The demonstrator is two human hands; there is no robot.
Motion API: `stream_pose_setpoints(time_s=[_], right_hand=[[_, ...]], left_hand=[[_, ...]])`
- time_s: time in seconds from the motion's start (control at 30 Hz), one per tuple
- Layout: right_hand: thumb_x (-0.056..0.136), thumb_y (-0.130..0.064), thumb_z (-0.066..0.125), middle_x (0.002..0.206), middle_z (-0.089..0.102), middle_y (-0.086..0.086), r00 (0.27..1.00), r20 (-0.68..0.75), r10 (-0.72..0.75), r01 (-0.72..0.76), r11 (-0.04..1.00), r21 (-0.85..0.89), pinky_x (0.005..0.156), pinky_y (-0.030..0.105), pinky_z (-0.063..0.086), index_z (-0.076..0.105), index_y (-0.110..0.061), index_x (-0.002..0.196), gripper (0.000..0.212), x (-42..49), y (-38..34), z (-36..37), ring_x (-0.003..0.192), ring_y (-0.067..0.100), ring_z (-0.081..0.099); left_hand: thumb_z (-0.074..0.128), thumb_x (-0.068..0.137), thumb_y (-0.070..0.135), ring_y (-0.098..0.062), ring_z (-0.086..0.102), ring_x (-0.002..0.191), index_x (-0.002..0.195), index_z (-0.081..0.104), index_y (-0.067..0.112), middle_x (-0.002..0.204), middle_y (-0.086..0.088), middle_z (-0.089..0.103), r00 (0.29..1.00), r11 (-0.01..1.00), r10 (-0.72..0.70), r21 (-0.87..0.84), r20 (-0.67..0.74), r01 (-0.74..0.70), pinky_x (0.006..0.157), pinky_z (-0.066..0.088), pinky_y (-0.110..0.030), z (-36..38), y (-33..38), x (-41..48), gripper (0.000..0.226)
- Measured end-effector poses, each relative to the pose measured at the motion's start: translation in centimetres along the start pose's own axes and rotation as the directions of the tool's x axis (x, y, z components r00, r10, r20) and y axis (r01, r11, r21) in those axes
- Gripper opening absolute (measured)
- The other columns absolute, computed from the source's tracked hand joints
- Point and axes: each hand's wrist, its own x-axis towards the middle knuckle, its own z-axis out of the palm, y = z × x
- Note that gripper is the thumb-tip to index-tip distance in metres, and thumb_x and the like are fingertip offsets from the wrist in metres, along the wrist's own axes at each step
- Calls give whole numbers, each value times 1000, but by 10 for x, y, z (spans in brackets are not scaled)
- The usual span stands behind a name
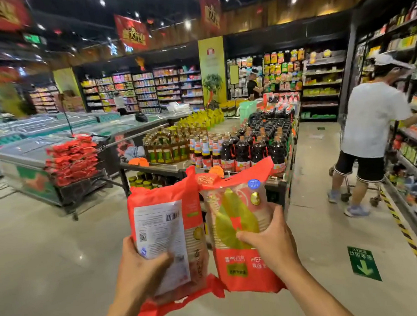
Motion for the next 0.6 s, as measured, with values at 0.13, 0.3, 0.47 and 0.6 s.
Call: stream_pose_setpoints(time_s=[0.13,0.3,0.47,0.6], right_hand=[[45,-53,80,106,60,-17,997,30,-68,67,997,28,82,41,54,37,-42,115,83,12,-26,30,95,15,63],[59,-40,92,107,59,-16,985,121,-126,116,989,87,78,38,53,40,-38,120,81,43,-46,70,95,12,62],[49,-52,84,110,62,-15,961,208,-184,159,978,132,85,45,56,38,-42,119,85,81,-63,117,98,16,64],[58,-41,92,112,61,-12,914,323,-247,187,961,206,83,42,53,40,-38,122,82,126,-85,171,100,16,62]], left_hand=[[76,39,26,-15,66,83,113,50,15,100,-5,68,999,999,11,-39,-52,-13,63,48,-26,-33,15,13,79],[79,30,37,-24,73,87,118,53,9,102,-9,72,989,1000,3,-30,-145,-7,68,58,-37,-58,17,42,96],[78,30,39,-22,74,87,114,54,17,102,-6,73,964,1000,-6,-21,-265,0,71,61,-41,-70,22,71,90],[80,43,21,-22,73,87,115,52,14,104,-8,72,919,1000,-20,2,-394,23,67,58,-34,-81,23,110,77]])
